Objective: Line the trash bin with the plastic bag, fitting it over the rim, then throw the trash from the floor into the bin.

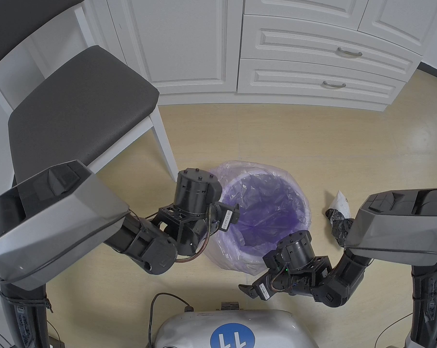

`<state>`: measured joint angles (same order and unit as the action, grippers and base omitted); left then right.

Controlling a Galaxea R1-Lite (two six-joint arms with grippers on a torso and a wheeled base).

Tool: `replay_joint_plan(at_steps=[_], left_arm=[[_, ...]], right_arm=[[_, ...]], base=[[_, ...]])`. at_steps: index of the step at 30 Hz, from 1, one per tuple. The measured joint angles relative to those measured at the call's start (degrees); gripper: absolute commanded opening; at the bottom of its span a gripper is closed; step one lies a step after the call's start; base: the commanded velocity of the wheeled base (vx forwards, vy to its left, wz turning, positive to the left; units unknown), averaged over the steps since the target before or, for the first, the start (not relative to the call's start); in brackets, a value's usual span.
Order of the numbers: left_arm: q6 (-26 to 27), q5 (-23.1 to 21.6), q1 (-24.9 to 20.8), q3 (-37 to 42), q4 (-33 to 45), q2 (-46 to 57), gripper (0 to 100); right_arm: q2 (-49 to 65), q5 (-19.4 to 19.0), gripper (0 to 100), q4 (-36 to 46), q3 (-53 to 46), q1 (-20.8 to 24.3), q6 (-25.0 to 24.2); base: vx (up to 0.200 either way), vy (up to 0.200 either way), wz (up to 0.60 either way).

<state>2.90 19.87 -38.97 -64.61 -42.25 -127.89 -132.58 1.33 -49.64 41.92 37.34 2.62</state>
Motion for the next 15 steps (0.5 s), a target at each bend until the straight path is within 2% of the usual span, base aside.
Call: replay_joint_plan(at_steps=[6, 11, 15], left_arm=[[0.43, 6.73, -1.54, -5.36, 5.30, -0.39, 100], [0.46, 8.68, -2.12, -6.41, 6.34, -0.17, 100], [0.32, 9.08, -2.89, -4.13, 6.73, 0.88, 100]], right_arm=[[-0.62, 1.02, 100, -7.34, -4.44, 3.32, -0.20], [1.19, 1.13, 100, -9.97, -10.56, 4.45, 0.85], [3.84, 1.01, 100, -10.72, -14.06, 4.56, 1.54]], base=[[0.000, 0.000, 0.00], [0.000, 0.000, 0.00], [0.000, 0.000, 0.00]])
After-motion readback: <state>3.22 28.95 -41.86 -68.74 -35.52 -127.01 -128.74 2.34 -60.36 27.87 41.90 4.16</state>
